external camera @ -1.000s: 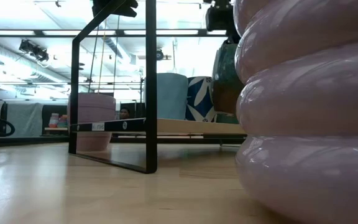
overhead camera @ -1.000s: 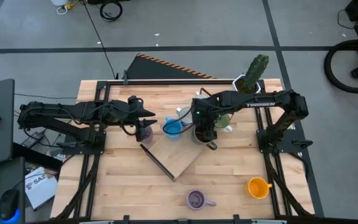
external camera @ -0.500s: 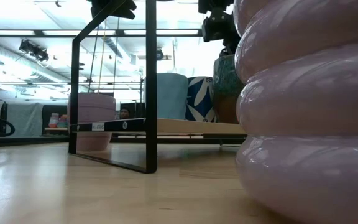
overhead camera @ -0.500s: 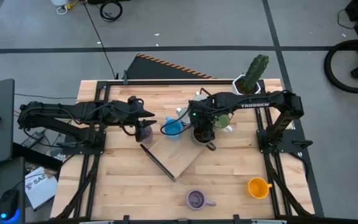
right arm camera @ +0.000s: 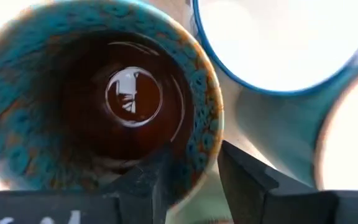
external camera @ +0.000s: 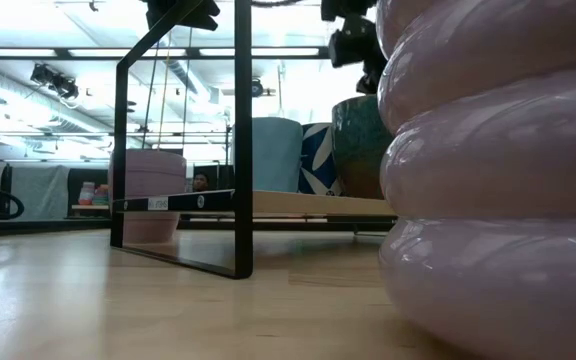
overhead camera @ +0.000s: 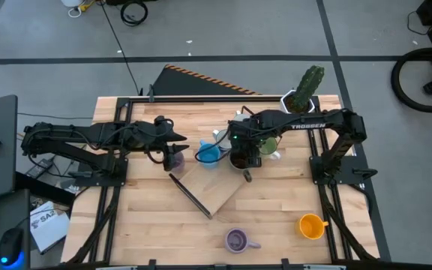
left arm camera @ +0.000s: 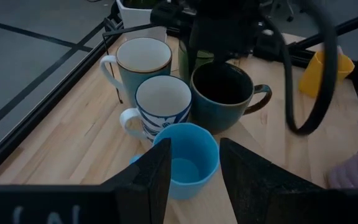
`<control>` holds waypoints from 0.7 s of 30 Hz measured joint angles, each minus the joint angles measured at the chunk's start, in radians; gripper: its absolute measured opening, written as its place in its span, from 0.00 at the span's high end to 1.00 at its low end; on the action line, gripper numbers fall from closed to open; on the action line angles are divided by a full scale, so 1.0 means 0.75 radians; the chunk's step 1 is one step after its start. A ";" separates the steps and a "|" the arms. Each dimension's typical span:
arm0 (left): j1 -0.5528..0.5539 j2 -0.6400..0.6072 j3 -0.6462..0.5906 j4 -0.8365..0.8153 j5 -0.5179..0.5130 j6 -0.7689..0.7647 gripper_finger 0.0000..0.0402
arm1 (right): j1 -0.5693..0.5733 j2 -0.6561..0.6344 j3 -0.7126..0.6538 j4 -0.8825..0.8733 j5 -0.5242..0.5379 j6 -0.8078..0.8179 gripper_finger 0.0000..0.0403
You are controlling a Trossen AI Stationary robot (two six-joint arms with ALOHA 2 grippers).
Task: Place coffee mugs
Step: Put the dark green mug on the shelf, then put the yellow mug on the shelf
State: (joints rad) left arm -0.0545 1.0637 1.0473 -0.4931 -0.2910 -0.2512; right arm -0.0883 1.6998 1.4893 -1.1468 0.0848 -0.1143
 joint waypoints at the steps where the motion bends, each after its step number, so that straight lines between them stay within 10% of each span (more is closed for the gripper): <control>1: 0.000 0.000 0.000 0.000 0.000 0.000 0.65 | 0.000 0.000 0.020 -0.015 -0.002 0.002 0.66; 11: 0.000 0.001 0.000 -0.003 0.000 -0.001 0.65 | 0.085 -0.018 0.250 -0.284 -0.008 0.090 0.62; 21: 0.000 0.002 0.001 -0.017 0.000 -0.001 0.65 | 0.358 -0.295 0.016 -0.329 0.093 0.438 0.62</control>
State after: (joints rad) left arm -0.0544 1.0649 1.0477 -0.5056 -0.2909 -0.2516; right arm 0.1805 1.4784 1.5010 -1.3933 0.1544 0.2145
